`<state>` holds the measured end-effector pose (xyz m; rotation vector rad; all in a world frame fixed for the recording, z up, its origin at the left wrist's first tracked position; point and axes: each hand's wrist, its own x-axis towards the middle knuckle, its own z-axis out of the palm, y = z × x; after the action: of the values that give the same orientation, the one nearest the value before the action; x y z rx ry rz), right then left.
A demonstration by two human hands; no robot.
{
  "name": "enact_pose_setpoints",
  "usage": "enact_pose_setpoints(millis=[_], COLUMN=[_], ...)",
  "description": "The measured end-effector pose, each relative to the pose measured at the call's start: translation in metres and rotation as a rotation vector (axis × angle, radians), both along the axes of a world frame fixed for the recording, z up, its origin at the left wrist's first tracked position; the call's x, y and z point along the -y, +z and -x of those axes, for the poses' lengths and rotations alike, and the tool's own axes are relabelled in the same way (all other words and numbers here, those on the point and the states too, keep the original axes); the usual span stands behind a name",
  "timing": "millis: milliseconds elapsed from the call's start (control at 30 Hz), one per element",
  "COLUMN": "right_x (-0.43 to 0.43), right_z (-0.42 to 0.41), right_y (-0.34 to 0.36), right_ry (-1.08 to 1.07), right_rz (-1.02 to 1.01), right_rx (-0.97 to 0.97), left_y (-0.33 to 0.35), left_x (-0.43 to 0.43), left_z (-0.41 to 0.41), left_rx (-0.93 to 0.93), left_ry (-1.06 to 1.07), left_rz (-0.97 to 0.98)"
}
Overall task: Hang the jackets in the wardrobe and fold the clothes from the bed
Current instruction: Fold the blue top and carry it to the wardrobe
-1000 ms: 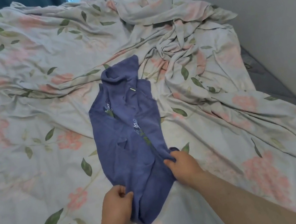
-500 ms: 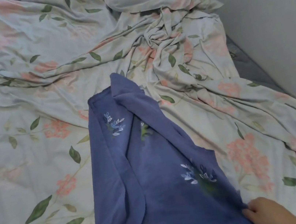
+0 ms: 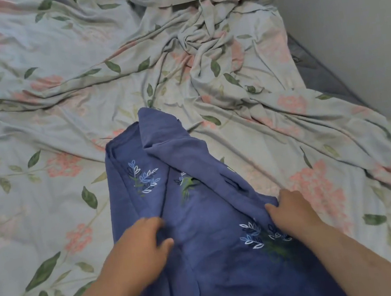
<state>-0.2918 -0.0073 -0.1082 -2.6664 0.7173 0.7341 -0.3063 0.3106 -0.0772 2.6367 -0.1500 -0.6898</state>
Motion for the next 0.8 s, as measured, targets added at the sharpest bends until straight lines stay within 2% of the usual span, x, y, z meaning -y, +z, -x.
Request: enact_pose_setpoints(millis=[67,100,200,267,367,433,467,600,800], right_x=[-0.001,0.001,0.007,0.014,0.027,0.038,0.043,0.058,0.058], right_z=[-0.002,0.002,0.022,0.037,0.056,0.059,0.058,0.047,0.016], right_y=[-0.001,0.001,0.009,0.014,0.018,0.022,0.025,0.043,0.098], right_ry=[-0.008,-0.016,-0.072,-0.117,-0.130,-0.161,-0.174,-0.215,-0.281], right_rz=[-0.036,-0.073,-0.172,-0.240,-0.295,-0.296,-0.299,-0.332,-0.376], right_rx=[-0.044,-0.019,0.190,0.293,0.269,0.283,0.312,0.444,0.673], left_y=[-0.001,-0.003,-0.007,-0.011,-0.015,-0.013,-0.013,-0.006,0.049], left_x=[0.031,0.048,0.084,0.097,0.106,0.103,0.099,0.078,0.039], left_z=[-0.047,-0.065,-0.115,-0.142,-0.162,-0.167,-0.169,-0.167,-0.147], left_rx=[0.159,0.163,0.209,0.172,0.121,0.097,0.089,0.078,0.137], left_ry=[0.016,0.008,-0.078,-0.182,-0.350,-0.412,-0.419,-0.286,-0.002], left_rz=[0.133,0.181,0.188,0.031,-0.312,-0.378,-0.331,0.063,0.307])
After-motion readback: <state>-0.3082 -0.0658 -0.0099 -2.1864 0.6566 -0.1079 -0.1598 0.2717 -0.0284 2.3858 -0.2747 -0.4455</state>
